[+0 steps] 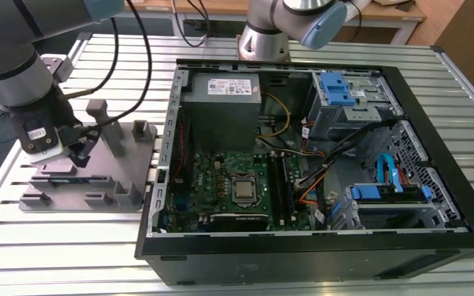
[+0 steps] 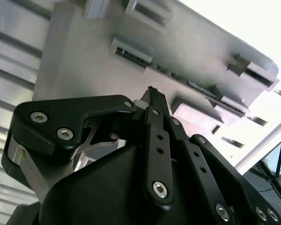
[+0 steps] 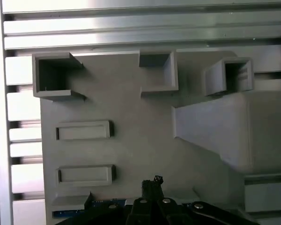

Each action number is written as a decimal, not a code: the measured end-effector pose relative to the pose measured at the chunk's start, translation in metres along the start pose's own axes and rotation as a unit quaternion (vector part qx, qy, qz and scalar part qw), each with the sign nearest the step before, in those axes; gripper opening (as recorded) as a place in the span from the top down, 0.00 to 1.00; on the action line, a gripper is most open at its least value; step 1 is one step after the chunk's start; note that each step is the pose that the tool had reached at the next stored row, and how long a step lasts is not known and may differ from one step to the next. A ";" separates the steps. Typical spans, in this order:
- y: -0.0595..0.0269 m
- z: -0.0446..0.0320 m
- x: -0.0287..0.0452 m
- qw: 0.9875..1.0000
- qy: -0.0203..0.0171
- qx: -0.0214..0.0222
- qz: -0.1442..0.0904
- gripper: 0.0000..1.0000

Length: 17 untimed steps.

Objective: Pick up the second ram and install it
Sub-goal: 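Reach for the second ram, then pick up the second ram and move it above second insertion slot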

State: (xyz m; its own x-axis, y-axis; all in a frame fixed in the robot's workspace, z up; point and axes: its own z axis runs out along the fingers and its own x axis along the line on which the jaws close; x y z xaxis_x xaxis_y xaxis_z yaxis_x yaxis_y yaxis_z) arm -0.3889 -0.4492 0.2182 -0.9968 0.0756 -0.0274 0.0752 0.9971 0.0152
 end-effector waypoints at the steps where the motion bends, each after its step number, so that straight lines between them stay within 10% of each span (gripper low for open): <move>1: -0.0038 0.0005 -0.0003 1.000 0.000 0.000 0.000 0.89; 17: -0.0121 0.0046 -0.0007 1.000 0.000 0.001 0.000 0.89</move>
State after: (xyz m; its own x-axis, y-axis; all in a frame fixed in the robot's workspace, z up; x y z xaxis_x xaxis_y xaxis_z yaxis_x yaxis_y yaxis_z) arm -0.3889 -0.4613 0.2134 -0.9968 0.0754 -0.0276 0.0751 0.9971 0.0136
